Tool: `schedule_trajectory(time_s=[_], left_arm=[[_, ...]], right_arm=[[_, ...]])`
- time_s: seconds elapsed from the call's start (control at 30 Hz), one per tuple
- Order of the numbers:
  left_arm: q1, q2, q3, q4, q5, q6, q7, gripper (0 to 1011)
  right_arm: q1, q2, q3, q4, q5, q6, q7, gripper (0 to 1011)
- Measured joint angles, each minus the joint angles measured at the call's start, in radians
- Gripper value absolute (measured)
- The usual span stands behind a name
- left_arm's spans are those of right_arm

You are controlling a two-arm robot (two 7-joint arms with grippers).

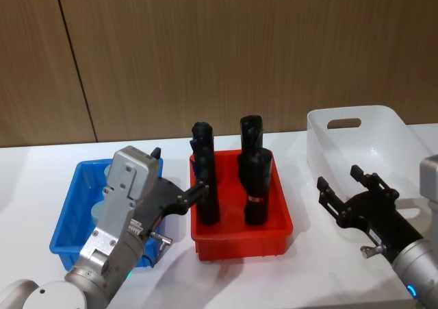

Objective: Pick the cotton swabs from the blue box and place them into the white box.

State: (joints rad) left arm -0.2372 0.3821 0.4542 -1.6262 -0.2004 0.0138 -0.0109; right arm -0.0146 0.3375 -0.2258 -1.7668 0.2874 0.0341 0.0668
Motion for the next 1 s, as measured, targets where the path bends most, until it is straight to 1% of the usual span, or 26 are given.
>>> schedule_trajectory(time_s=[1.0], left_arm=[[0.0, 0.0, 0.0, 0.0, 0.0, 0.0, 0.0, 1004]], right_arm=[[0.0, 0.0, 0.0, 0.0, 0.0, 0.0, 0.0, 688]])
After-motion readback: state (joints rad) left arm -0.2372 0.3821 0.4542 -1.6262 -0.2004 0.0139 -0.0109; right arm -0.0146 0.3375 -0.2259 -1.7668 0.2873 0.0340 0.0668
